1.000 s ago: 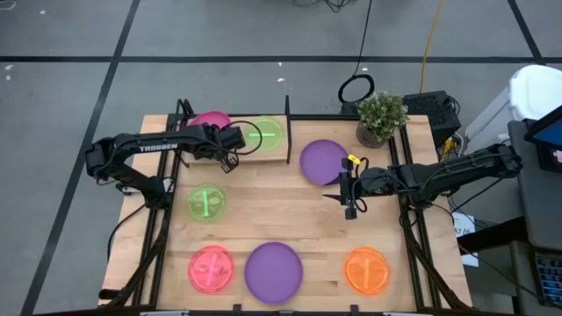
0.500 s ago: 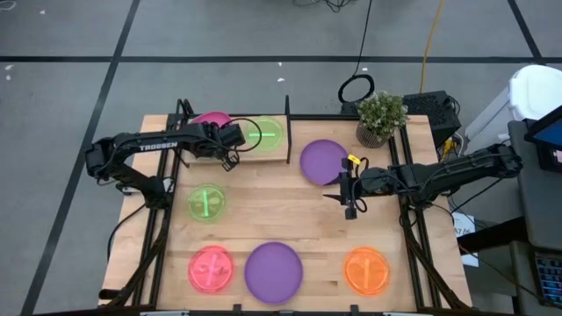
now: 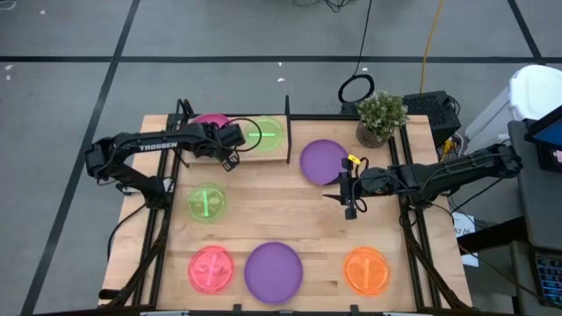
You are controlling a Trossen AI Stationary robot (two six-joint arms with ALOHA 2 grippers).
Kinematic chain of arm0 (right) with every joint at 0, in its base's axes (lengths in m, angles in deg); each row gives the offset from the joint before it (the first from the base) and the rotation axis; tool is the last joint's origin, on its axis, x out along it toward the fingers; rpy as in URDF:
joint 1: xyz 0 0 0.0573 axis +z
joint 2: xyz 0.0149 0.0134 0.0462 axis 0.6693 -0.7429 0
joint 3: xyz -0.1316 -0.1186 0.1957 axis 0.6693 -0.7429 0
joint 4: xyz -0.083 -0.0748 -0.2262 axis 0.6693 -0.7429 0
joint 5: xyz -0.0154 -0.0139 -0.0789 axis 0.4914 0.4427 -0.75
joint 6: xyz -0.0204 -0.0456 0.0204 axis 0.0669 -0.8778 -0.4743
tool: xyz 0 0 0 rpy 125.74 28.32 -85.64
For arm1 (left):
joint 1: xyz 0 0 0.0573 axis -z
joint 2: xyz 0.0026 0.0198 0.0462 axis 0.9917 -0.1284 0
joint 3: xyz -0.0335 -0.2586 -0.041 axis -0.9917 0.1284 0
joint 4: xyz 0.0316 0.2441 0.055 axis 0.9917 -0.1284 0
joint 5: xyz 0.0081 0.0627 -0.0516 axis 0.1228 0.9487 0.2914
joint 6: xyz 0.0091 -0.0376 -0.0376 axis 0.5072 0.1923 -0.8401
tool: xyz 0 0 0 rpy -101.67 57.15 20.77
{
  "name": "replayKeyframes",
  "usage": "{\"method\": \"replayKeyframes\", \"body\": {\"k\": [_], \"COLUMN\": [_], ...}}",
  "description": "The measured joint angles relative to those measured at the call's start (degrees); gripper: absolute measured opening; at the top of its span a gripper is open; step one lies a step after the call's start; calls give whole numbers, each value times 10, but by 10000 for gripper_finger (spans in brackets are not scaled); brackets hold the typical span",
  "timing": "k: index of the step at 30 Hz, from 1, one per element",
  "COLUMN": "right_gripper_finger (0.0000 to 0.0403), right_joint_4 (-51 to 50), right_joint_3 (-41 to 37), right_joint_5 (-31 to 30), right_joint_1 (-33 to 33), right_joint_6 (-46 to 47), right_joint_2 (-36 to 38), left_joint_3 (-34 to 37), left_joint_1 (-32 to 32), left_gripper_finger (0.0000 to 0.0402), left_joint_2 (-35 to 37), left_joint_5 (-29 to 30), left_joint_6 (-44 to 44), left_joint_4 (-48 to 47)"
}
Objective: Place and stack plates onto a shelf
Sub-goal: Stack the left green transparent plate into the green transparent plate on the shelf
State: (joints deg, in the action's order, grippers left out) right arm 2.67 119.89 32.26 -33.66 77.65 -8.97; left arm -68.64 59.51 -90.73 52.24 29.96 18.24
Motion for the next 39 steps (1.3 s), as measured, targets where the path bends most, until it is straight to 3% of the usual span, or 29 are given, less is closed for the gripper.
{"method": "replayKeyframes", "body": {"k": [8, 17, 23, 32, 39], "right_gripper_finger": [130, 130, 130, 130, 130], "right_joint_4": [0, -9, -23, -30, -21], "right_joint_3": [0, 0, 0, 0, 0], "right_joint_5": [0, 0, 0, 0, 0], "right_joint_1": [0, 0, 0, 0, 0], "right_joint_6": [0, 0, 0, 8, 15], "right_joint_2": [0, 0, 0, 0, 0], "left_joint_3": [0, 0, 0, 0, 8], "left_joint_1": [1, 66, 189, 453, 573], "left_gripper_finger": [188, 191, 191, 191, 191], "left_joint_2": [0, 6, 18, 25, 23], "left_joint_5": [8, 8, 7, 4, 17], "left_joint_6": [-10, -42, -110, -236, -347], "left_joint_4": [3, 0, -32, -70, -63]}}
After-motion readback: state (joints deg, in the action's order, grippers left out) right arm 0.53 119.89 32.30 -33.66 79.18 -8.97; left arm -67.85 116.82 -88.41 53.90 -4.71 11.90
